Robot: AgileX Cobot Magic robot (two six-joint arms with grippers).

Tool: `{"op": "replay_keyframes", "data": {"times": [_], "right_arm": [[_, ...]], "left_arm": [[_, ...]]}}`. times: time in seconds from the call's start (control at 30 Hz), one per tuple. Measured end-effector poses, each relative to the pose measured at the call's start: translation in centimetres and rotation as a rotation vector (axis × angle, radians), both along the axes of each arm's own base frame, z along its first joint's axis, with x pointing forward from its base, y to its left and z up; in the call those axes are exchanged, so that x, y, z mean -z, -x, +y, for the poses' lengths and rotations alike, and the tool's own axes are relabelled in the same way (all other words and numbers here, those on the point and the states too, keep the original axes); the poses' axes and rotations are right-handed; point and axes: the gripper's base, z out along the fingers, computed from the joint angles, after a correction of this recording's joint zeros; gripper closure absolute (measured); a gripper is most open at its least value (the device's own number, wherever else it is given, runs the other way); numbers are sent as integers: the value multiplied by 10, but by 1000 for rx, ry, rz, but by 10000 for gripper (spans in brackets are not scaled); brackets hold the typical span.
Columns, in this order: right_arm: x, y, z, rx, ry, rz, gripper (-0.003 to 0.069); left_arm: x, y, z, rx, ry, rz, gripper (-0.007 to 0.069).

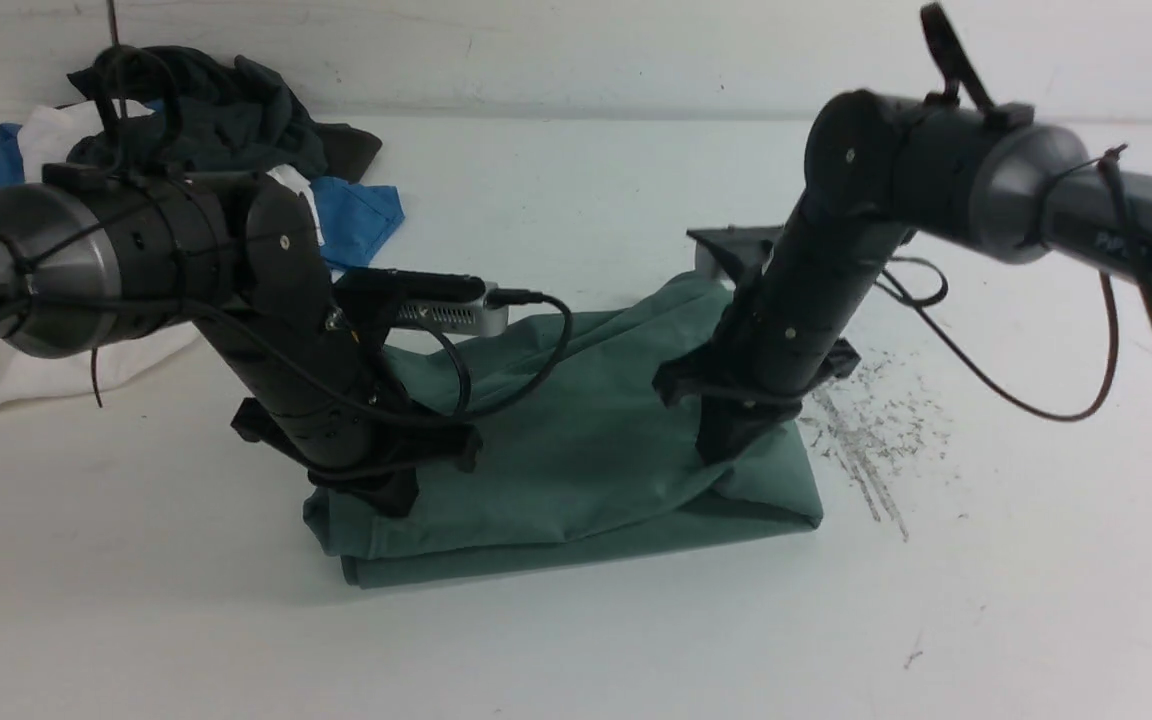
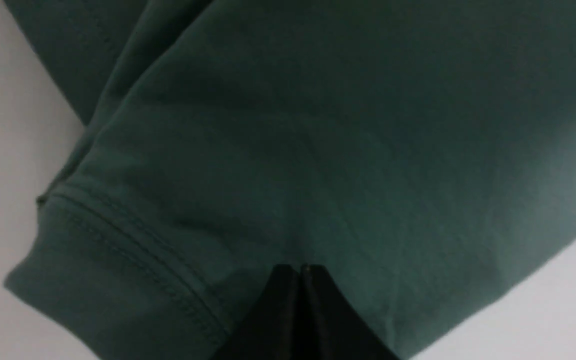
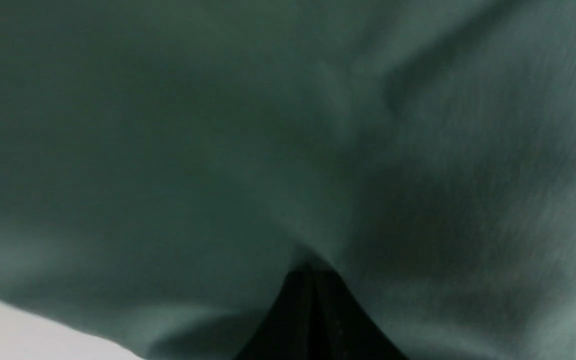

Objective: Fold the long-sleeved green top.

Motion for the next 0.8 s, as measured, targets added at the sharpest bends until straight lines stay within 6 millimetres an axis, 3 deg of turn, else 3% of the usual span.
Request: {"op": "replay_keyframes", "data": {"times": [0.17,0.37,0.53,0.63,0.73,0.8], "right_arm": [[18,8,-6,-3,47,47,673],[8,11,-9,14,60,28,673],[-49,22,-15,31,23,-86,673],[-66,26,-19,36,40,-130,673],[-57,29,-24,34,88,-116,673],[-39,36,-30,24,140,-67,673]], "left_arm": [[8,-1,8,-42,-90,29,628],[2,1,13,-61,-130,22,628],[-34,10,11,-77,-49,-70,628],[-40,12,7,-54,6,-84,628],[-35,11,3,-31,29,-64,628],[-25,8,1,-23,36,-33,628]]}}
